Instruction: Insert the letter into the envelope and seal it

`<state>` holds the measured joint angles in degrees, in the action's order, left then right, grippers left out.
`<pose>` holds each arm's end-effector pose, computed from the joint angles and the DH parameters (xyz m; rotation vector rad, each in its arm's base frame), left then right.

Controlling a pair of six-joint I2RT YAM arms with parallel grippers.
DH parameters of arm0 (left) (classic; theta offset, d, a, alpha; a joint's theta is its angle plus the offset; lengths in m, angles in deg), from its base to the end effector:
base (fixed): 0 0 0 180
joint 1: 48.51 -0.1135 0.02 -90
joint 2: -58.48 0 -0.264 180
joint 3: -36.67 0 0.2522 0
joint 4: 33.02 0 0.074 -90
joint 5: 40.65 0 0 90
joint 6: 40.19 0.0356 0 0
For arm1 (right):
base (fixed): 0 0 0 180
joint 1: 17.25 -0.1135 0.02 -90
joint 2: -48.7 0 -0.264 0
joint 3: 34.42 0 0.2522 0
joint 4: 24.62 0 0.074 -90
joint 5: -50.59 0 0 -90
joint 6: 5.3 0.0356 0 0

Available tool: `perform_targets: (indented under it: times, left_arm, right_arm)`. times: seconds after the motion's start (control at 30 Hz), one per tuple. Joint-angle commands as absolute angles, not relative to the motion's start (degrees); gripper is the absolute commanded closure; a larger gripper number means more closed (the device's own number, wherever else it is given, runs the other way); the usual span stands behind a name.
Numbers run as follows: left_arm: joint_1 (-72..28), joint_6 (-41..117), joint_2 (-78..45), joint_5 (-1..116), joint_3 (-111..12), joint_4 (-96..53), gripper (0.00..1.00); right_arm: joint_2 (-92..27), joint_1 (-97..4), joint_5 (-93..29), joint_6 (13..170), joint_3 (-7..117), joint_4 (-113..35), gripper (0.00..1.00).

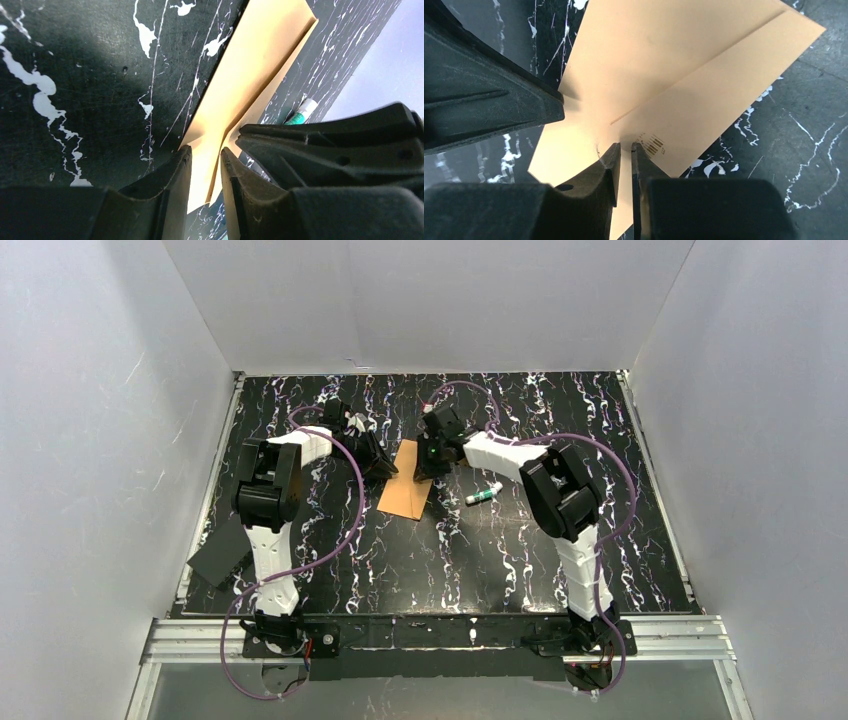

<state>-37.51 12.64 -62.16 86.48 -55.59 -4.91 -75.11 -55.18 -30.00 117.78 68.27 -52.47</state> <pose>0.4209 -0.1037 0.1354 -0.3383 2.6367 -1.1359 0.3701 0.2958 0.1597 -0.1867 2.5494 0.7264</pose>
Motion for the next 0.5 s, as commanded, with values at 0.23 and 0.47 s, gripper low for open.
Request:
perform_targets:
  times: [0.23,0.47]
  left_arm:
    - [-37.96,14.38,-56.92,89.48,-57.51,-2.17,0.76]
    - [-37.27,13.14,-49.75,96.07,-48.44,-5.57,0.82]
  right_arm:
    - [-83.35,-64.94,-55.10,107.69,70.11,-72.40,0.75]
    - [-88.05,-65.28,-53.76,109.90,73.67,-77.75,0.75]
